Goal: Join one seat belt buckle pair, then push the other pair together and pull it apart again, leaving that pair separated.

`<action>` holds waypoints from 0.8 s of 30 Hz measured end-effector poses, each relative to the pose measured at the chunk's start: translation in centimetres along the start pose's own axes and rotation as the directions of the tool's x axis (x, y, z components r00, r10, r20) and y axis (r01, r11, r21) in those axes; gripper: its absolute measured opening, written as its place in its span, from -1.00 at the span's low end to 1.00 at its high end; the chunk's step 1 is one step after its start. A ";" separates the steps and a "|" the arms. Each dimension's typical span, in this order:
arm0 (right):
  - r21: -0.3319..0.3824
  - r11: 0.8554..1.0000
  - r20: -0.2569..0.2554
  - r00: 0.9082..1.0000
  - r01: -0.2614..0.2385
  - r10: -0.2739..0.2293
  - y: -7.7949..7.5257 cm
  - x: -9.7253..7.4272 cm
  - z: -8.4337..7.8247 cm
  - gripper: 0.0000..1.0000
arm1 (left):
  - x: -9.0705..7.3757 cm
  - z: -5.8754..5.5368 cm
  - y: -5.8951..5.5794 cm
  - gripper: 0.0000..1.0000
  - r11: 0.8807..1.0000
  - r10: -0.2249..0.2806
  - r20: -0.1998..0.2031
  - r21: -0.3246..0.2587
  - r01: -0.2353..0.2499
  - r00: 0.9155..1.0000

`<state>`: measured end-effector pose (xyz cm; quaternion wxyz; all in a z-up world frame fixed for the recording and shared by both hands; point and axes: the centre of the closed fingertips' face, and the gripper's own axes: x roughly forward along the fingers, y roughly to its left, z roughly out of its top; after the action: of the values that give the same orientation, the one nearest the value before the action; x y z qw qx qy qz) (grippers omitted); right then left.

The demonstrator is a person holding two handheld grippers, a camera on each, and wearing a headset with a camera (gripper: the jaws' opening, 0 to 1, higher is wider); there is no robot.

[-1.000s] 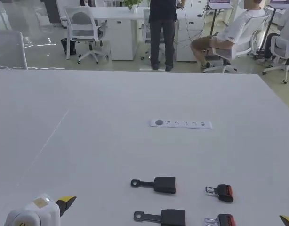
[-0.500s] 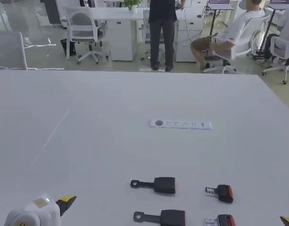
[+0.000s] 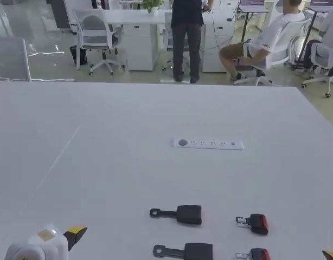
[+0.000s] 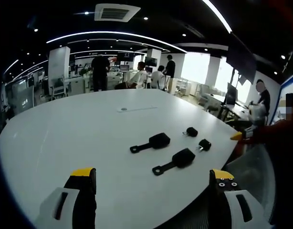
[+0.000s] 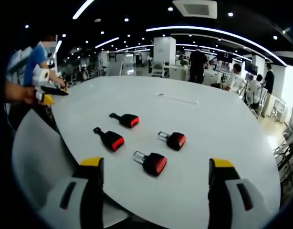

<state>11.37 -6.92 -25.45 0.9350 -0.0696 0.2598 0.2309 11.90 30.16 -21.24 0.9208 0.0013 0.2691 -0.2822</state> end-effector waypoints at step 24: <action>0.007 1.000 0.004 1.000 0.003 -0.003 -0.1 0.0 -0.2 0.88 | 0.1 0.2 -0.4 1.00 1.000 0.005 0.000 0.001 -0.005 1.000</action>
<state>11.33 -7.01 -25.60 0.9362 -0.0660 0.2586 0.2288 11.87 29.76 -21.08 0.9215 0.0022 0.2689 -0.2801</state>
